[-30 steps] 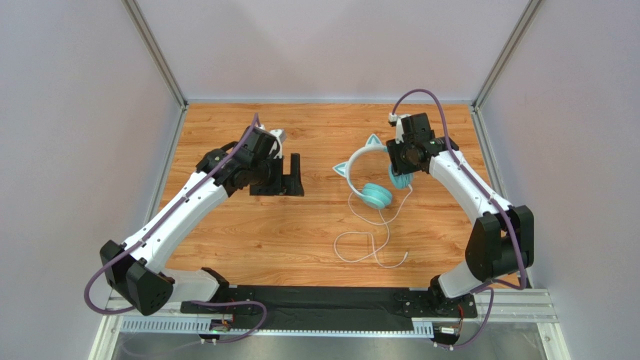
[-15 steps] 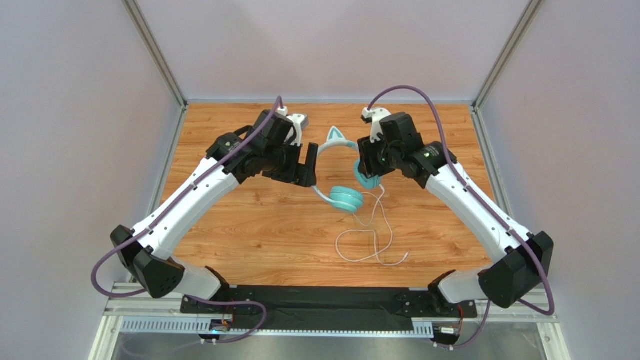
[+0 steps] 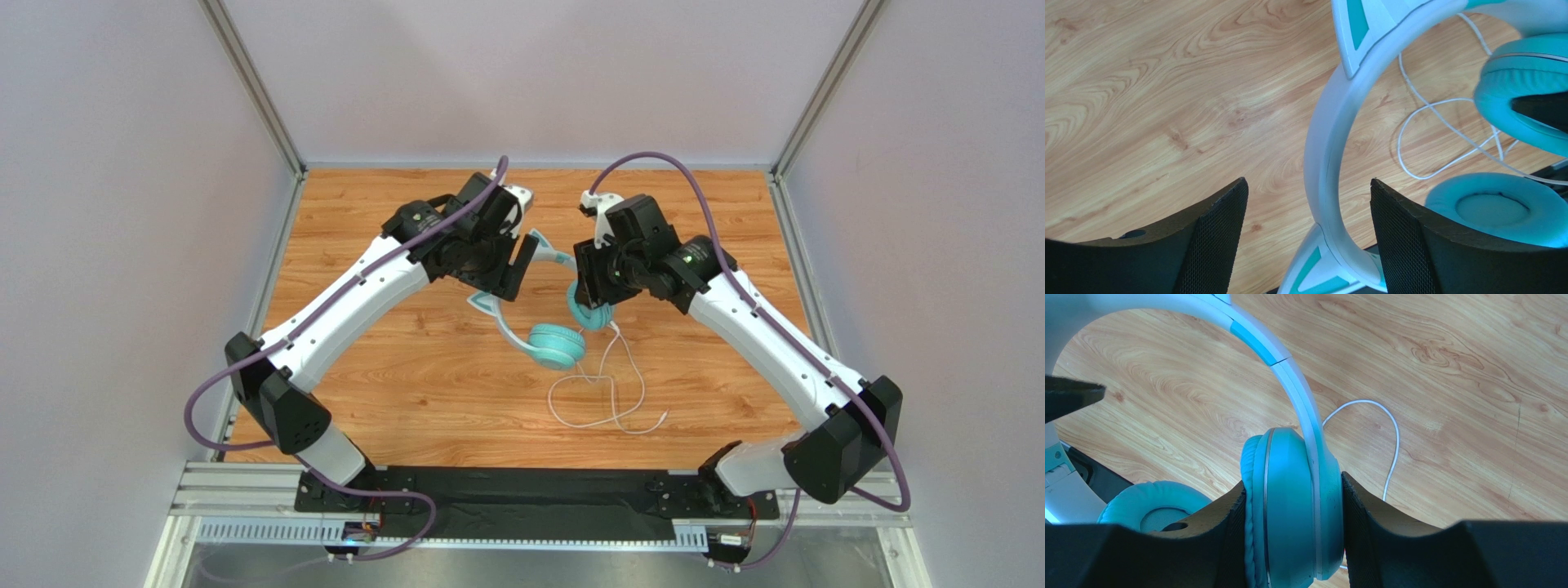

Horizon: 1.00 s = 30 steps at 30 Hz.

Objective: Wrap the headphones

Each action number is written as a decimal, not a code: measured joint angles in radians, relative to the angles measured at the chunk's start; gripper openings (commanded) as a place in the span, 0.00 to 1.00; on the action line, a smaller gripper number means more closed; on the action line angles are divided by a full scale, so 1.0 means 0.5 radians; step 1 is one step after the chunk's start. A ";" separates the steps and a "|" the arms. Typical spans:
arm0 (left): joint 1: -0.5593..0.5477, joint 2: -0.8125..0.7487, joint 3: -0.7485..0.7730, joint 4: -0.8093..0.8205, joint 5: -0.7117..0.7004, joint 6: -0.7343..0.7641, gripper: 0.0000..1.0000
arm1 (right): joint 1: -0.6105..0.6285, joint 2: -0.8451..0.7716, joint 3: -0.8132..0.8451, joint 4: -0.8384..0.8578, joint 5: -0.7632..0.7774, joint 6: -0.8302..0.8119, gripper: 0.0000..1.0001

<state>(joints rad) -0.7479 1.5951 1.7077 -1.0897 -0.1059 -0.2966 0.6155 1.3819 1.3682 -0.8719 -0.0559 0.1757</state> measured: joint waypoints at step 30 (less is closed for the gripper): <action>-0.129 0.243 0.005 -0.036 -0.163 0.116 0.41 | 0.128 -0.019 0.019 -0.131 0.164 -0.088 0.00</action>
<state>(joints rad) -0.8124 1.7168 1.7103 -1.1076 -0.1875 -0.2386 0.6796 1.3724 1.3777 -0.9375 0.0261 0.1318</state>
